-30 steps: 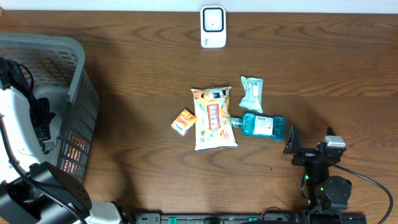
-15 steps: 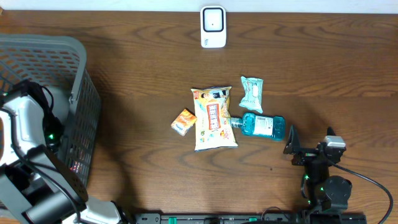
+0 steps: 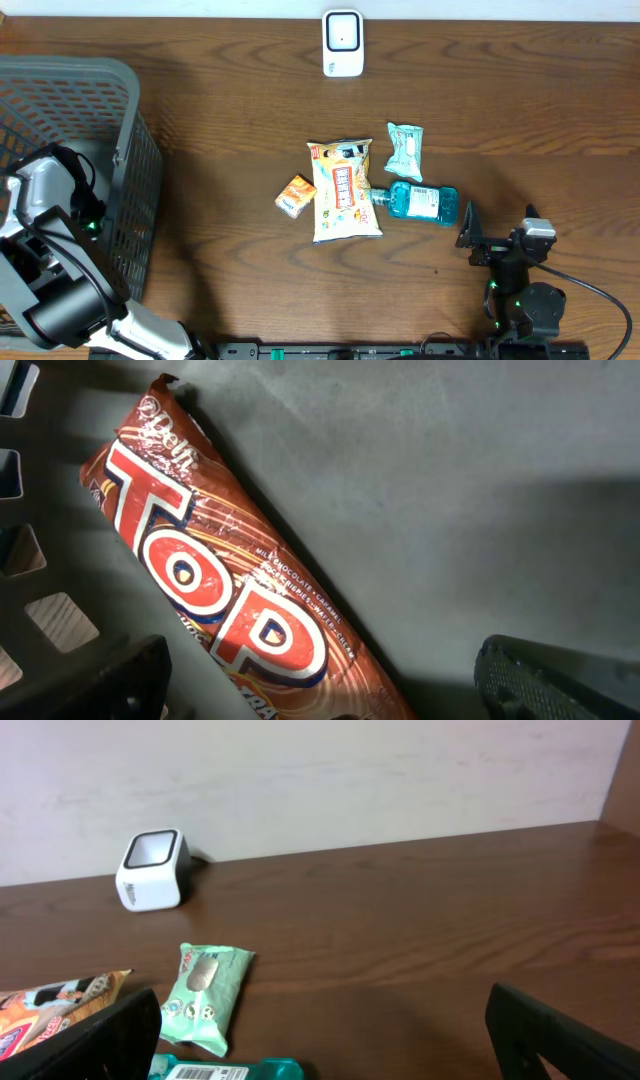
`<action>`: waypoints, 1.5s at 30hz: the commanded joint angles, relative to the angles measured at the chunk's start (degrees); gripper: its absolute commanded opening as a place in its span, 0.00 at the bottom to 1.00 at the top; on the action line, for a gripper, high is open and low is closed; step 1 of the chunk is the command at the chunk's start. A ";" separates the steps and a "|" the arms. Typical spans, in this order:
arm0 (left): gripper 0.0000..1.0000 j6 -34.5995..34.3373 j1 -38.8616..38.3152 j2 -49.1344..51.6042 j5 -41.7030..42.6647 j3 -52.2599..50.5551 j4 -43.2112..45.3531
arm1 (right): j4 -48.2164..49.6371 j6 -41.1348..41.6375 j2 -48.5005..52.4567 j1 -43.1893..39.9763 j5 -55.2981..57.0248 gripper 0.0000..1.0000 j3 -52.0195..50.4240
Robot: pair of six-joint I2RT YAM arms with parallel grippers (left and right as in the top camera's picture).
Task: Scan the item barcode
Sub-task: 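Reach the left gripper into the basket and grasp the red TOP bar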
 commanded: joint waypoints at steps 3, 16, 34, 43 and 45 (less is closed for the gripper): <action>1.00 -1.25 0.09 4.48 0.90 -6.19 6.60 | -0.26 -0.37 -0.31 0.44 0.28 0.99 -0.07; 0.95 29.62 0.09 6.23 -0.09 -15.78 38.95 | -0.26 -0.37 -0.31 0.44 0.31 0.99 -0.07; 0.95 47.63 0.09 -1.88 2.03 -8.98 32.30 | -0.26 -0.37 -0.31 0.44 0.28 0.99 -0.07; 0.95 52.39 0.04 -12.98 2.01 -8.98 31.91 | -0.26 -0.37 -0.31 0.44 0.31 0.99 -0.07; 0.95 52.35 0.04 -14.99 2.01 -8.98 31.91 | -0.26 -0.37 -0.31 0.44 0.31 0.99 -0.07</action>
